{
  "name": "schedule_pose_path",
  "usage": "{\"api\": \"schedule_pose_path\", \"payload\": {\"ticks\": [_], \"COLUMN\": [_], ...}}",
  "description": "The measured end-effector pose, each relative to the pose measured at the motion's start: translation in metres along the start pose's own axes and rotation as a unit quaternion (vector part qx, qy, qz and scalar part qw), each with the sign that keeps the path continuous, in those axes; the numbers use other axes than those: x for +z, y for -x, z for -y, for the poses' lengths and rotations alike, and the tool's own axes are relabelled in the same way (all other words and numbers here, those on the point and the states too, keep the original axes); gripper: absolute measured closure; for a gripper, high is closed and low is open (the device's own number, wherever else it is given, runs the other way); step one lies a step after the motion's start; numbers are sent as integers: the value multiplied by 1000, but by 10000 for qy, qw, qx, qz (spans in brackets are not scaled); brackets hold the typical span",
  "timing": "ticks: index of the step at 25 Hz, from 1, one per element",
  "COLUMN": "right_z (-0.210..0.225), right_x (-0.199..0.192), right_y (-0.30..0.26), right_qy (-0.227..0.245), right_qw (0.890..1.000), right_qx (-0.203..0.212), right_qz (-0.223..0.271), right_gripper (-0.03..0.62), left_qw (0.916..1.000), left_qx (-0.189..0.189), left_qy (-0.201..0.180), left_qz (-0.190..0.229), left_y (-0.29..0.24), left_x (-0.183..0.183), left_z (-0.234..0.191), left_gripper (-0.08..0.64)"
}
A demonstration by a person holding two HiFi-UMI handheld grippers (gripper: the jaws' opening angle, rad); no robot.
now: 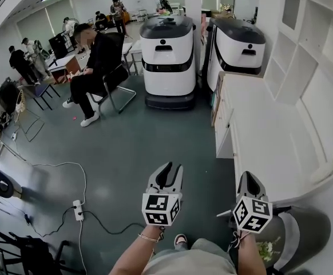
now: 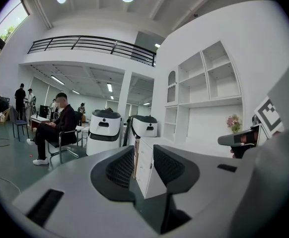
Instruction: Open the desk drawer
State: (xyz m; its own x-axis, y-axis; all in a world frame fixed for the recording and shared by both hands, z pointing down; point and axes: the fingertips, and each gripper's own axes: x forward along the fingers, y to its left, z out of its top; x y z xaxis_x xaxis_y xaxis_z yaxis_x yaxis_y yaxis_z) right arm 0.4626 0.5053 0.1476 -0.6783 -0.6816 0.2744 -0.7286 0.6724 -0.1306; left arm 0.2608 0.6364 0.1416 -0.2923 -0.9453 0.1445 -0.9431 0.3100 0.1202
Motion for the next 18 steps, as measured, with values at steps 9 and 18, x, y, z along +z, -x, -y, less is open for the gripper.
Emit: {"api": "schedule_pose_path", "payload": {"ticks": [9,18], "right_z": [11,22], "right_x": [-12,-2], "right_y": [-25,-102], "right_qy": [-262,-356], "right_qw": [9990,9983], "right_qx": [-323,-394], "right_qz": [-192,-236], "right_gripper": [588,588], "left_qw": [9998,9996], "left_qx": [-112,-140], "left_qy": [-33,-54], "left_qz": [-163,-255], "left_y": [-35,-110], "left_x": [-7,-4], "left_z": [-19,-46], "left_gripper": [436,436]}}
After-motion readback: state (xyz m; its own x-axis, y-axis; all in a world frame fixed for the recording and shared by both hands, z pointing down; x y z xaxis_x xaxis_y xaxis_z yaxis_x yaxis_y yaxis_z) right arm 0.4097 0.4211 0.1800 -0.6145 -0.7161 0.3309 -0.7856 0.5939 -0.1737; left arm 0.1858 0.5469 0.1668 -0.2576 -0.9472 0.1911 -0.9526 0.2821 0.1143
